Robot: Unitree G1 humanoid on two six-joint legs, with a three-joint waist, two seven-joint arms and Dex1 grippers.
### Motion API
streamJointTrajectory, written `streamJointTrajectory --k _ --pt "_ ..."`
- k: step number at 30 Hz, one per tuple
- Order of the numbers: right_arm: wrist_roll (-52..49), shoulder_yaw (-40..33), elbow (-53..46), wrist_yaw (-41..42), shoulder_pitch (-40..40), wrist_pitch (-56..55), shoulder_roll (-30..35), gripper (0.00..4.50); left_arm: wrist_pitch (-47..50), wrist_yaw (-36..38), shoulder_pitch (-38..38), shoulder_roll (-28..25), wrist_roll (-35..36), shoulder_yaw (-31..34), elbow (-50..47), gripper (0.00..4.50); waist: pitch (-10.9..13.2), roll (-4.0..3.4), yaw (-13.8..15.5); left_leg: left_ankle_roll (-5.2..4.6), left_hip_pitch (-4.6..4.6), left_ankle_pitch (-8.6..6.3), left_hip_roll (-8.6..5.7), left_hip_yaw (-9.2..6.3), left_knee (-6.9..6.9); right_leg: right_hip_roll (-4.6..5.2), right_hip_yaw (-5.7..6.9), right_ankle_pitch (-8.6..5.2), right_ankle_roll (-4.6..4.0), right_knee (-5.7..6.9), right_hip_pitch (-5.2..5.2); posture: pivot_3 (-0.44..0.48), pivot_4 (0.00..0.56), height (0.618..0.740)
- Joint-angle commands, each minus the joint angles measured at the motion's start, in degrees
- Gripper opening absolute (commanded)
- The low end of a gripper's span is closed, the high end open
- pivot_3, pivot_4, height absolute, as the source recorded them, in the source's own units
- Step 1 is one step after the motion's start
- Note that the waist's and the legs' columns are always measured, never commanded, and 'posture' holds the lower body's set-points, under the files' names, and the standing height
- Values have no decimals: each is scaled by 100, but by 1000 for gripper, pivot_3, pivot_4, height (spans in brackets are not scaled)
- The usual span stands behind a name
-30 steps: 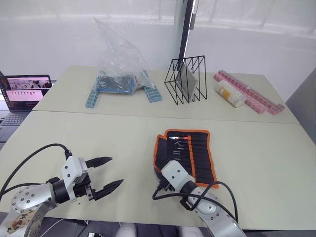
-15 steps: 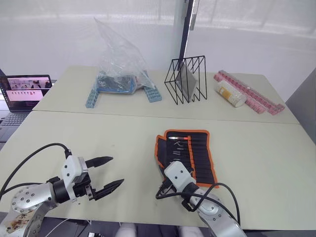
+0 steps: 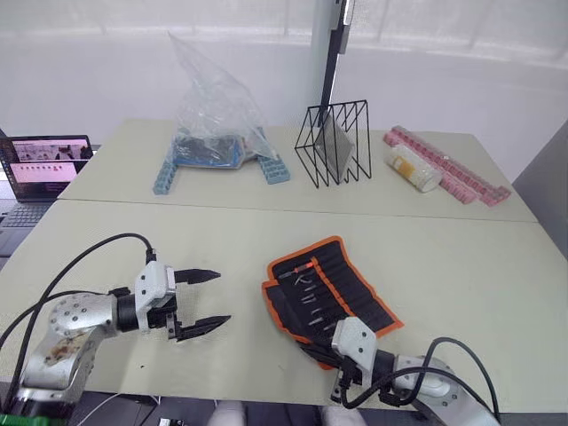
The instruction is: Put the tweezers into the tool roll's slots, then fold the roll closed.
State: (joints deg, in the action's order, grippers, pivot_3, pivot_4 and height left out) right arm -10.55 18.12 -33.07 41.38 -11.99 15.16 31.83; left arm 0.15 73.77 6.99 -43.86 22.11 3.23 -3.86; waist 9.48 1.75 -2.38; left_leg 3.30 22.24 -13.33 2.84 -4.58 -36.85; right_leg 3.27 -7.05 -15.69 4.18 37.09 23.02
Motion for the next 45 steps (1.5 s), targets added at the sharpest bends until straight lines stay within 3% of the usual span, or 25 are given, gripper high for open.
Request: streamJointTrajectory --k 1,10,18,19,21,32,45 --pt "-119 -74 -184 59 8 -167 -7 71 -923 672 798 116 -459 -571 901 4500 0 0 4 0 1 0 0 0 -1 0 0 1 0 0 0 0 150 718" --pt "13 -249 -164 -117 -369 -385 15 71 -2905 1835 3345 1196 -1051 -1442 4233 4500 0 2 0 -1 12 1 -5 -1 -9 -1 -1 22 -30 0 -1 0 150 718" --pt "142 -342 -383 -422 -685 -403 -9 71 -3643 1873 4192 1737 -920 -2027 5561 4500 2 5 -19 -3 13 1 -6 -3 -11 -1 -3 22 -26 1 -2 0 150 718" --pt "163 -348 -420 -461 -720 -394 -14 0 -3684 1873 4219 1767 -894 -2089 5609 4078 2 5 -20 -2 13 1 -6 -3 -11 -1 -3 22 -26 1 -1 0 150 718" --pt "188 -352 -479 -509 -774 -380 -15 0 -3735 1873 4245 1807 -854 -2173 5672 3685 2 6 -15 -3 13 1 -6 -3 -11 -1 -3 21 -25 2 -1 0 150 718" --pt "264 -339 -643 -734 -951 -332 -29 0 -3856 1873 4216 1817 -523 -2733 5585 38 2 6 -6 -3 13 1 -6 -5 -13 -1 -3 19 -18 3 -3 0 150 718" --pt "621 -725 -47 -1263 -689 -310 -184 0 -3806 1873 3880 1327 -55 -3232 5082 38 2 6 -20 -3 11 1 -6 -5 -13 -1 -4 19 -19 4 -4 0 150 718"
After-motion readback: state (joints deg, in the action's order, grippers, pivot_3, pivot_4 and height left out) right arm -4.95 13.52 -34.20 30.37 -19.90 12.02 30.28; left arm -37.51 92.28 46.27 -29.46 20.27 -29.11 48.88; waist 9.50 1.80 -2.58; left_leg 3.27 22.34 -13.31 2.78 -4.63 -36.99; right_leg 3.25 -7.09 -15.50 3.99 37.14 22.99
